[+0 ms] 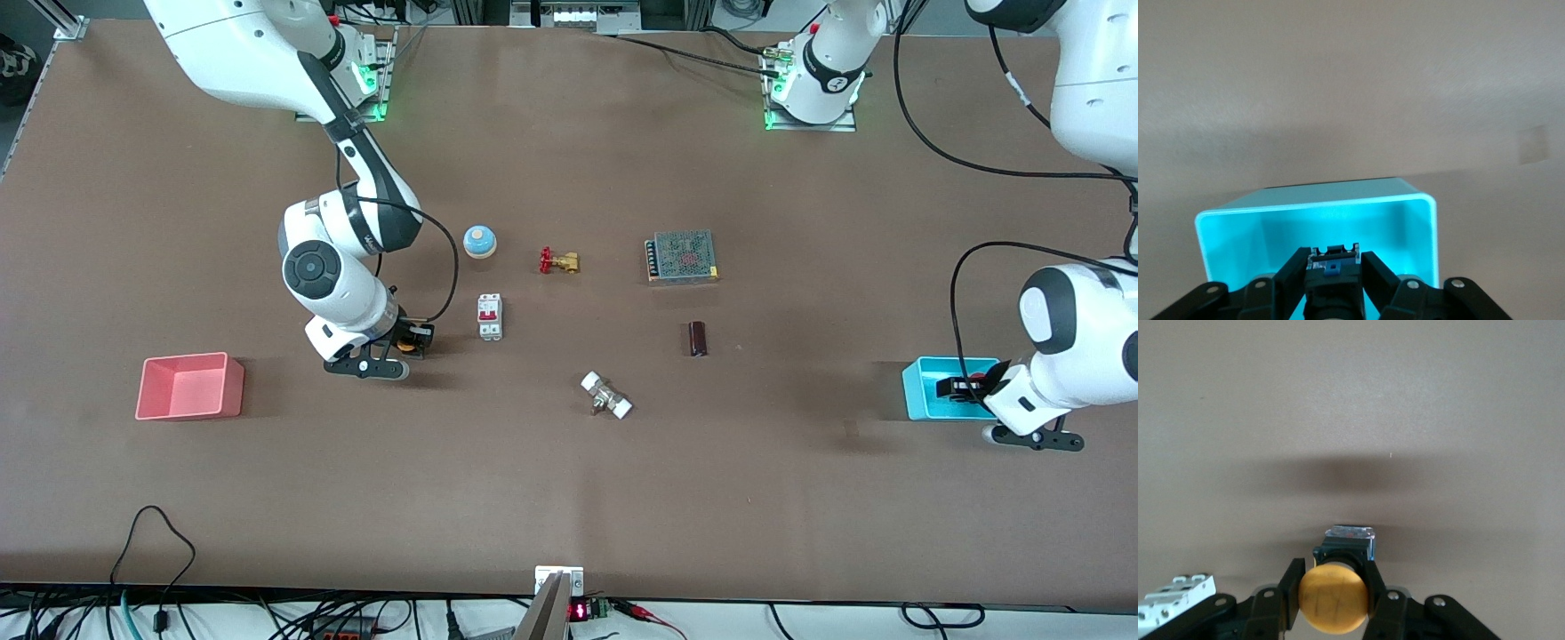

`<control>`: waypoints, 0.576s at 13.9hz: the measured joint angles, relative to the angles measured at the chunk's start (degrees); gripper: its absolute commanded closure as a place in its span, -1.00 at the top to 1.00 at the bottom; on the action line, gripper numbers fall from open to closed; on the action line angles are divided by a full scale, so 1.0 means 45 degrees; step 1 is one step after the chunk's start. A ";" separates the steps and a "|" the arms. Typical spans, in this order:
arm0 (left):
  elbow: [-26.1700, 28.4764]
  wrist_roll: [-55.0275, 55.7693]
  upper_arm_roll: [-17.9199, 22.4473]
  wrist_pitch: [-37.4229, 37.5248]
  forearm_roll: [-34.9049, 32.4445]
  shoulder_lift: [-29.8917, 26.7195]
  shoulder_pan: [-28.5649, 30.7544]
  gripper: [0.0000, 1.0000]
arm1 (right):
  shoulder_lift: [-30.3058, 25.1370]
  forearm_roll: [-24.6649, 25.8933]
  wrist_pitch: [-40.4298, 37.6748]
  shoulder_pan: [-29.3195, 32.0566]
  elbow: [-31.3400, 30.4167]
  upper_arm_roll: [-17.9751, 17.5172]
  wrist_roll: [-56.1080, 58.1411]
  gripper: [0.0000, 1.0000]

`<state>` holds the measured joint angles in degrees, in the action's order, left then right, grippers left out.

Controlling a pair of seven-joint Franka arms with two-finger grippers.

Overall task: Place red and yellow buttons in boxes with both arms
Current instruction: 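Release the red button into the cyan box while the right gripper carries the yellow button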

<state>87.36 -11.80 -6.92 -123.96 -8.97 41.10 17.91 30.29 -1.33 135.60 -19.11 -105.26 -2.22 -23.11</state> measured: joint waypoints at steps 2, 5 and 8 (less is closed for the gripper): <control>0.0017 -0.0001 0.0023 -0.0232 -0.0010 0.0355 0.0079 -0.41 | -0.0707 0.0010 -0.1408 0.0194 0.0189 0.0040 0.0792 -0.24; 0.0151 -0.0005 0.0038 -0.0797 -0.0013 0.0734 0.0198 0.75 | -0.2348 0.0034 -0.3342 0.1008 0.0289 0.0110 0.3036 -0.22; 0.0151 -0.0180 0.0037 -0.0898 -0.0015 0.0751 0.0238 1.00 | -0.3226 0.0046 -0.3867 0.2743 0.0245 0.0205 0.6583 -0.21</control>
<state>88.04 -12.61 -6.75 -128.00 -9.03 44.47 18.98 15.77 -1.12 118.20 -6.77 -104.16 -1.30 6.51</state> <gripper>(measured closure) 0.405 0.590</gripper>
